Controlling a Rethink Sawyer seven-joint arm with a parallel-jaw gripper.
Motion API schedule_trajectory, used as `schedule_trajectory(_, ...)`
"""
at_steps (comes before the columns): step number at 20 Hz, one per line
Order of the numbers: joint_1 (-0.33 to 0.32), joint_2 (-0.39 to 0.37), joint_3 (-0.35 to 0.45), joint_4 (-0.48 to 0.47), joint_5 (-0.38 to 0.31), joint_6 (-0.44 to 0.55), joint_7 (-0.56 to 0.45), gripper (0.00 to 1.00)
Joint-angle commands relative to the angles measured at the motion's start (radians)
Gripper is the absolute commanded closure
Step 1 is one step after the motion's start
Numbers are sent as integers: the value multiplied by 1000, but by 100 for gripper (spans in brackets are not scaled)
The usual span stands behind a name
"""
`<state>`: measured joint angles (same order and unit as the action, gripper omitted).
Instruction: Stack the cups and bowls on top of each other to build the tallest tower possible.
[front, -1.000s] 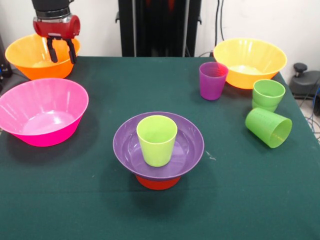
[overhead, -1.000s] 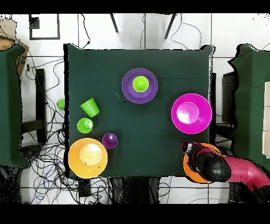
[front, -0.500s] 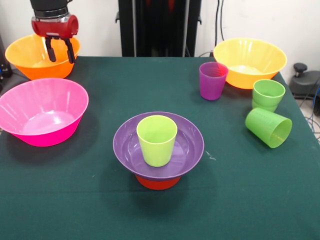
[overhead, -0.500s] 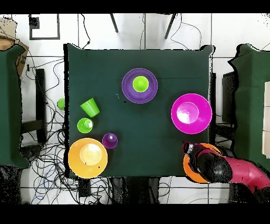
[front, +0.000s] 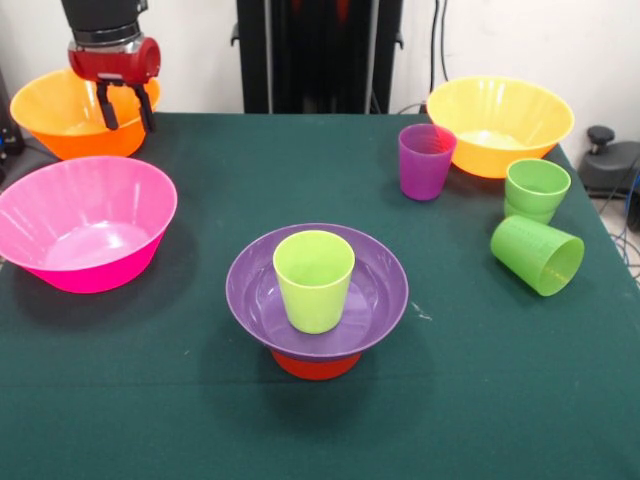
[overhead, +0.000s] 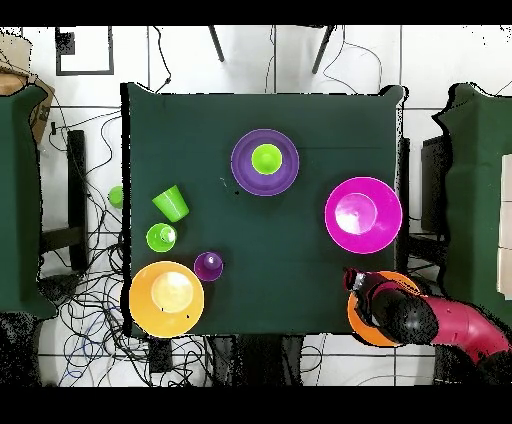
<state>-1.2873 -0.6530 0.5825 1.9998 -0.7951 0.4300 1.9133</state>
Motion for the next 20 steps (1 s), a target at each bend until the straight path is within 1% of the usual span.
schedule_trajectory(1,53,53,-25,-68,-40,3,-37,0)
schedule_trajectory(10,53,115,-34,-103,-59,-17,-48,0)
schedule_trajectory(18,48,132,-41,-114,-64,-18,-52,0)
schedule_trajectory(20,46,119,-46,-104,-62,-17,-46,0)
